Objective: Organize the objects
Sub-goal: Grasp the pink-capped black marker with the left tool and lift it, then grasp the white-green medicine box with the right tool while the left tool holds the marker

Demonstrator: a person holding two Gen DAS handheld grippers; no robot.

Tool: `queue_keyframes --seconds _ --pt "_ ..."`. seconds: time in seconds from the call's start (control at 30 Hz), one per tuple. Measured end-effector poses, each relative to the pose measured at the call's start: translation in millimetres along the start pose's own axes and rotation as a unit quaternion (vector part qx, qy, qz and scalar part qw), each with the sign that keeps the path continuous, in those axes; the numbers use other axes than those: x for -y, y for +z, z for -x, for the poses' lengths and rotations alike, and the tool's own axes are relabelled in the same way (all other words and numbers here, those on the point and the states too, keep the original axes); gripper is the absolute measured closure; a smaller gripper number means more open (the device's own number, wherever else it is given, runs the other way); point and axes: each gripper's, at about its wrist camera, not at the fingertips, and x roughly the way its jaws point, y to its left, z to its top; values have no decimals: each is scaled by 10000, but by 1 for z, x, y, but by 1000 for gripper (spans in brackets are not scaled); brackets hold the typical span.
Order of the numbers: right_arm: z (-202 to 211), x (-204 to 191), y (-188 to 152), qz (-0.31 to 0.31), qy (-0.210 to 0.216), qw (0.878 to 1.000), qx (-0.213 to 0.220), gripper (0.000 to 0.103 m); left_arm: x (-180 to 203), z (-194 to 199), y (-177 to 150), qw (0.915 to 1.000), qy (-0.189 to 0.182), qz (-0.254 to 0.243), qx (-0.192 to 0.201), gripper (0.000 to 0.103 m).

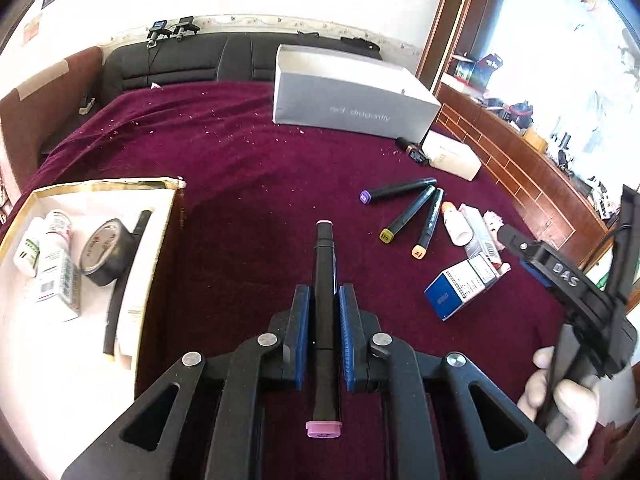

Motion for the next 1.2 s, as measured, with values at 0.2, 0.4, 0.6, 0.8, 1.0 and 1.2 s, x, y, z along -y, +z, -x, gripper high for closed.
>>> queue_keyframes --seconds 0.2,0.4,0.6,0.8,1.0,1.2 --pt "1 5 1 -168 98 9998 -98 29 -14 22 -11 9998 -150 124 67 92" --pt "10 -4 -6 -81 1005 9917 -792 29 -31 51 -18 9987 -315 246 315 91" --pt "5 7 -24 -761 1233 9763 -1611 29 -36 76 -26 9973 -387 120 611 91" --pt "-21 15 -15 -1935 956 9592 -1824 29 -50 86 -28 9950 -637 285 710 91" --pt "-39 -12 -4 -2059 -66 9622 -1780 29 -67 95 -32 9934 -683 314 864 91" --pt "-44 -30 -9 -1574 -695 9703 -1698 52 -89 106 -38 9926 -599 285 1020 91"
